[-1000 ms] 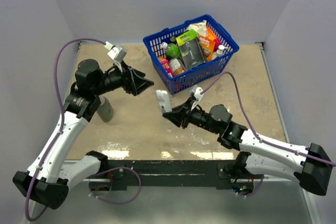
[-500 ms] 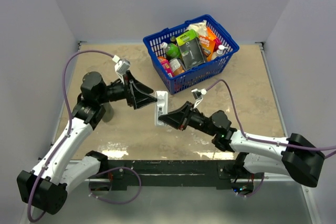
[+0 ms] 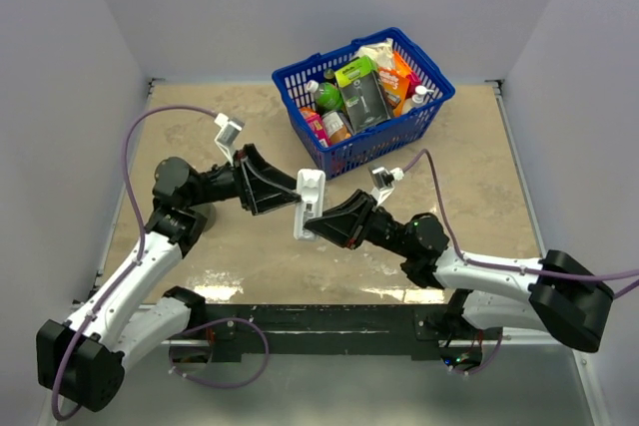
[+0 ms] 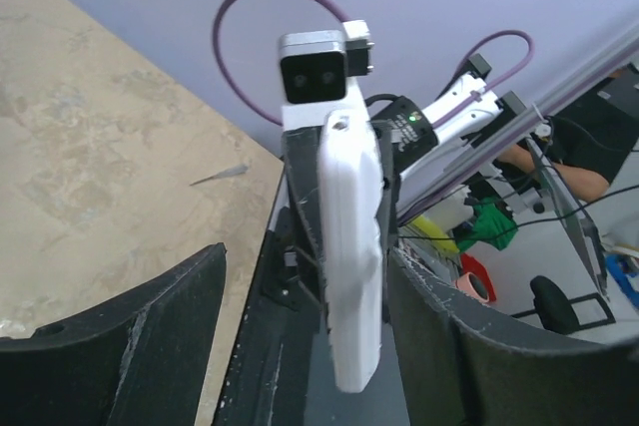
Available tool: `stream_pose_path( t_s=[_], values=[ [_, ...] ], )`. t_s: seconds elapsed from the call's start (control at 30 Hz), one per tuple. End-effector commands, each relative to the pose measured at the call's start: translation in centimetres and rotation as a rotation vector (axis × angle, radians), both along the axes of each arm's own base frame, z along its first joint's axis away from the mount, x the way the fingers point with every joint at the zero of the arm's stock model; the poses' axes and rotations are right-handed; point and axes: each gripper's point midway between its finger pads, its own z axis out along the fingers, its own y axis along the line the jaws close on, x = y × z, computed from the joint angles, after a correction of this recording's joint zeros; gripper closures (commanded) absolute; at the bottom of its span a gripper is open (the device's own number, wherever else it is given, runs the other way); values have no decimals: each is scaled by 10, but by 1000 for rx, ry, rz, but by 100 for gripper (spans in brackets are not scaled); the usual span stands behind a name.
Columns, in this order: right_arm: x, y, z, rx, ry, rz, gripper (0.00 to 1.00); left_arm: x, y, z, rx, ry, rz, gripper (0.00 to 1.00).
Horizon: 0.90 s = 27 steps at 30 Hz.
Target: Unload the batteries from the remote control
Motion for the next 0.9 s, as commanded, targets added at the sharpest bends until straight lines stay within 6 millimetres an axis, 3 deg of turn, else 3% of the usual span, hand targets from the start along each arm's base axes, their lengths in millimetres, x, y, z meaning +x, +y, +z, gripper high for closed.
stream_pose_path(
  t_s=[0.0,0.17,0.27,0.47,0.63,0.73,0.8,0.87],
  values=[
    [-11,0,18,78,-56,63,100,-17,-5,14,-71,-33,-75,30],
    [-7,0,13,80,-42,49,100,-21,-7,15,-95,-36,-95,26],
    [-8,4,14,78,-51,63,100,-14,-10,7,-68,-5,-87,30],
    [-10,9,9,57,-52,86,100,-7,-13,0,-52,13,-84,48],
    [-11,10,7,53,-44,97,100,-4,-13,-4,-39,17,-75,68],
    [-10,9,7,55,-44,93,100,-2,-14,-10,-23,24,-74,68],
    [-10,9,6,59,-36,92,100,-3,-14,-16,-13,31,-83,55],
    [-10,7,9,79,-34,87,100,-3,-14,-20,-11,47,-86,51]
  ],
)
